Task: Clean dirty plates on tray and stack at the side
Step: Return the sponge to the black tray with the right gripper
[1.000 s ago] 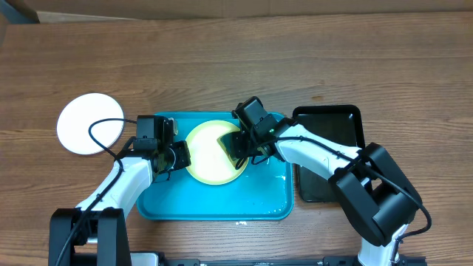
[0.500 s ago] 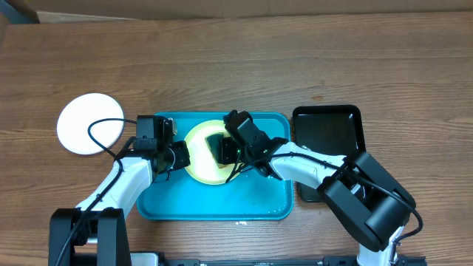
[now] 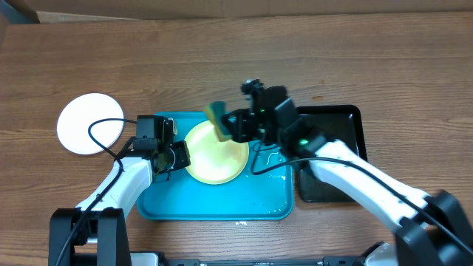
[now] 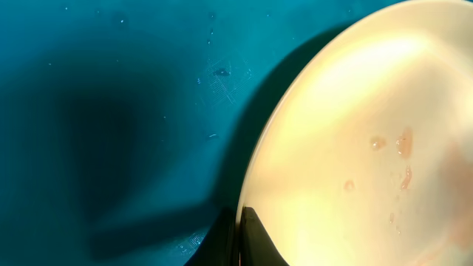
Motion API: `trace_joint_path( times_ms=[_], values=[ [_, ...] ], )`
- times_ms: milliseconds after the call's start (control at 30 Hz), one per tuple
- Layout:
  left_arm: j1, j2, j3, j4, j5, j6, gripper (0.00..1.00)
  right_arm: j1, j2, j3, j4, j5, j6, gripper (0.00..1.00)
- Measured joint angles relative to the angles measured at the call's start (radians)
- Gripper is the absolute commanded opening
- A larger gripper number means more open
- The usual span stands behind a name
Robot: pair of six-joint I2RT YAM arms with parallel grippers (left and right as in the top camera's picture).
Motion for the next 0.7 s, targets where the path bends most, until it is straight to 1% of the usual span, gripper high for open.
trace_joint_path(
  times_ms=[67,133,233,300,433,533,700],
  values=[
    [0.0,0.0,0.0,0.0,0.002,0.0,0.04,-0.034,-0.031,0.0,-0.116,0.015,-0.011,0.04],
    [0.0,0.0,0.0,0.0,0.002,0.0,0.04,-0.098,-0.058,0.001,-0.289,0.058,-0.022,0.04],
    [0.0,0.0,0.0,0.0,0.002,0.005,0.04,-0.177,-0.072,0.0,-0.441,0.106,-0.027,0.04],
    [0.0,0.0,0.0,-0.002,0.003,0.011,0.04,-0.266,-0.08,-0.002,-0.591,0.151,-0.042,0.04],
    [0.0,-0.01,0.0,-0.011,0.004,0.018,0.04,-0.358,-0.082,-0.004,-0.764,0.235,-0.07,0.04],
    [0.0,-0.05,-0.002,-0.023,0.002,0.019,0.04,-0.39,-0.082,-0.005,-0.845,0.327,-0.081,0.04],
    [-0.008,-0.201,-0.005,-0.051,-0.059,0.02,0.04,-0.416,-0.082,-0.022,-0.861,0.445,-0.093,0.04]
  ],
)
